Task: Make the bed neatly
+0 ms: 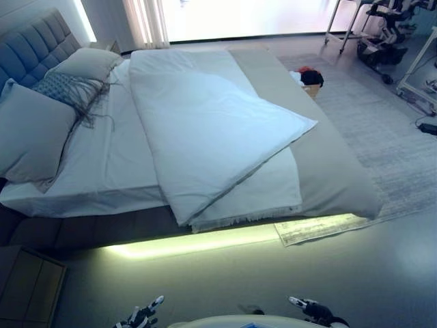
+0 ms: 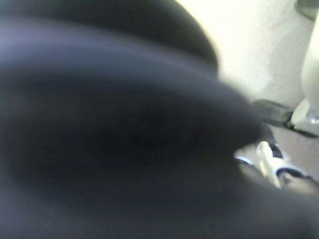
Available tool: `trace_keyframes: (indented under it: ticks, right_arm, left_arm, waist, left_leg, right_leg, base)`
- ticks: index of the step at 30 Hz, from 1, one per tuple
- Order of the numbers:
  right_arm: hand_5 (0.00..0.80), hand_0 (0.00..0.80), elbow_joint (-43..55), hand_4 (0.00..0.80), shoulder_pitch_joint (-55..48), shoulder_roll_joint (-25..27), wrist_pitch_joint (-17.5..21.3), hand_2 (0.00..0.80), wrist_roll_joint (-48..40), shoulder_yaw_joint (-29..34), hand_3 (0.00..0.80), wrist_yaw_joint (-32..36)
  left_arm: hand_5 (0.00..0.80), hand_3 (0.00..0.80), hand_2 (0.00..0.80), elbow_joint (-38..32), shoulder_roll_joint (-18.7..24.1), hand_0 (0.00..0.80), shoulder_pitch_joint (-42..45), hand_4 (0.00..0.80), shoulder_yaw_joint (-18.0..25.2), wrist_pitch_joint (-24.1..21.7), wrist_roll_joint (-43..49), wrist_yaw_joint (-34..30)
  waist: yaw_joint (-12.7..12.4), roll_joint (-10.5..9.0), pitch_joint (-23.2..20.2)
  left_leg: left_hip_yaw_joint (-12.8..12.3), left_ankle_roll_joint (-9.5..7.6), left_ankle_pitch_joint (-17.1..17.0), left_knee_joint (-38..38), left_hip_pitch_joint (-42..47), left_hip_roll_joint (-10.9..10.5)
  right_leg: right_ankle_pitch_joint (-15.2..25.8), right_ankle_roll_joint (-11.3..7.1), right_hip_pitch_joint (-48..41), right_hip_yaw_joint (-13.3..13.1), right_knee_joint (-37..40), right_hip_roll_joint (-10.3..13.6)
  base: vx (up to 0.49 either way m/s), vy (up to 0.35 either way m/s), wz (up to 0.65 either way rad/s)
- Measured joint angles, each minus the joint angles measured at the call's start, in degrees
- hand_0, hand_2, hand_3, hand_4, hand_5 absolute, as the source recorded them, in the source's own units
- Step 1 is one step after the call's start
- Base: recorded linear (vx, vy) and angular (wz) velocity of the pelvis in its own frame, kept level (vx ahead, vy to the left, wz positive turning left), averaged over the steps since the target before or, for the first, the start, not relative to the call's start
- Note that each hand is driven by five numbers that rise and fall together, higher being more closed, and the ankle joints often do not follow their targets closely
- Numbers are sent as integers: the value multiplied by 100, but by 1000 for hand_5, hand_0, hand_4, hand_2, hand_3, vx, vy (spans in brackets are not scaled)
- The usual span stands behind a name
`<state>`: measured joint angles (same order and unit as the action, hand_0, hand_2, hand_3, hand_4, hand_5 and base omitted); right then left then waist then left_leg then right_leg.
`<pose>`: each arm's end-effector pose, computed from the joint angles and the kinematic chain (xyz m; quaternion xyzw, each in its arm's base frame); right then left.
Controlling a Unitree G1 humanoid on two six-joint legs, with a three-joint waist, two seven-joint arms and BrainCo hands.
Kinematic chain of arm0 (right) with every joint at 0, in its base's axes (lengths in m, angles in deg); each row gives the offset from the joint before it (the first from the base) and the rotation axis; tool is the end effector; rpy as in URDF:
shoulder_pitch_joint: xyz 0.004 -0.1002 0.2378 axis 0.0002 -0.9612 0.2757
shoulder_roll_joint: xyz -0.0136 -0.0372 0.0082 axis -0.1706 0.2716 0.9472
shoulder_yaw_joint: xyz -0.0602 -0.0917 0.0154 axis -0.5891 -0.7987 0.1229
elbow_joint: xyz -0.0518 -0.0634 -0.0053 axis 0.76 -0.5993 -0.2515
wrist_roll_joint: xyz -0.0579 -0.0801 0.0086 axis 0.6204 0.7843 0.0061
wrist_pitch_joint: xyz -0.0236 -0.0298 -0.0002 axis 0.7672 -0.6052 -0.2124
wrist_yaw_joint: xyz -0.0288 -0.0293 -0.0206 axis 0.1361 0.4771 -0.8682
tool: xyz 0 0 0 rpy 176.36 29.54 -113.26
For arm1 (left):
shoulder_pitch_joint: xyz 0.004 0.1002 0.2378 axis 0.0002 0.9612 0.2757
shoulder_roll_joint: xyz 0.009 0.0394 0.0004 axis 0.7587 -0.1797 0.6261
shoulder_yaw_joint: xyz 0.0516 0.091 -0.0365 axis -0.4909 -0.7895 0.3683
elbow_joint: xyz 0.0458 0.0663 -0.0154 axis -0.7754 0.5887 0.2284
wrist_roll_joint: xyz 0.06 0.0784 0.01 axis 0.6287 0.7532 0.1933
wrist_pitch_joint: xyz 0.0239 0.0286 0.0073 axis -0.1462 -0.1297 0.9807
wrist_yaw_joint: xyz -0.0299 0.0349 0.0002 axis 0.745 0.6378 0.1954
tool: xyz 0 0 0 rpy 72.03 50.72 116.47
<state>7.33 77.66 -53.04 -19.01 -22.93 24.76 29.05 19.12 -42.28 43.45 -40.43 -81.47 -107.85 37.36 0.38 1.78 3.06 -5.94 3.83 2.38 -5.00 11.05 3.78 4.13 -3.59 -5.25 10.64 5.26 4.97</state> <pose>0.0462 -0.2472 -0.1198 0.0594 0.5441 -0.1017 0.8307 0.0377 0.2379 -0.1244 -0.1611 0.5736 0.1087 0.7958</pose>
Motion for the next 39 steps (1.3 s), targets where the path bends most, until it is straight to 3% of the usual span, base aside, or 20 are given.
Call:
trace_keyframes:
  ticks: [14, 26, 36, 39]
  right_arm:
    - [0, 0, 10, 0, -5, -139, -47, 0, -596, 212, 0, 199]
    - [0, 0, -6, 0, -4, -201, -79, 0, -472, 187, 0, 162]
    - [0, 0, -189, 0, 30, -207, -601, 0, 188, -31, 0, -221]
    - [0, 0, -263, 0, 287, -233, -787, 0, 212, -38, 0, -255]
  left_arm:
    - [0, 0, 0, -1, -146, 0, 42, 0, 148, 49, -410, -130]
    - [0, 0, 0, 0, -333, 0, 36, 0, 96, 52, -383, -39]
    - [0, 0, 0, 131, -317, 0, -37, 0, 94, 228, -255, 268]
    - [0, 0, 0, 249, -295, 0, -180, 0, 116, 215, -282, 323]
  waist:
    - [8, 77, -53]
    - [7, 53, -54]
    - [10, -2, -23]
    - [-20, -77, 233]
  left_leg:
    - [6, 1, -1, 3, 21, -1]
    - [4, 1, -1, 3, 26, 4]
    - [0, 9, 48, 140, -64, 19]
    - [36, 49, 271, 1016, -446, 76]
  right_leg:
    - [0, 1, -22, 9, 0, -1]
    - [0, 1, -28, 7, -1, -9]
    - [-19, -10, 8, -36, -32, -23]
    - [-109, 90, 175, -23, -230, -26]
  base:
    - [0, 0, 0]
    - [34, -22, 0]
    - [44, -59, 0]
    - [44, -93, -3]
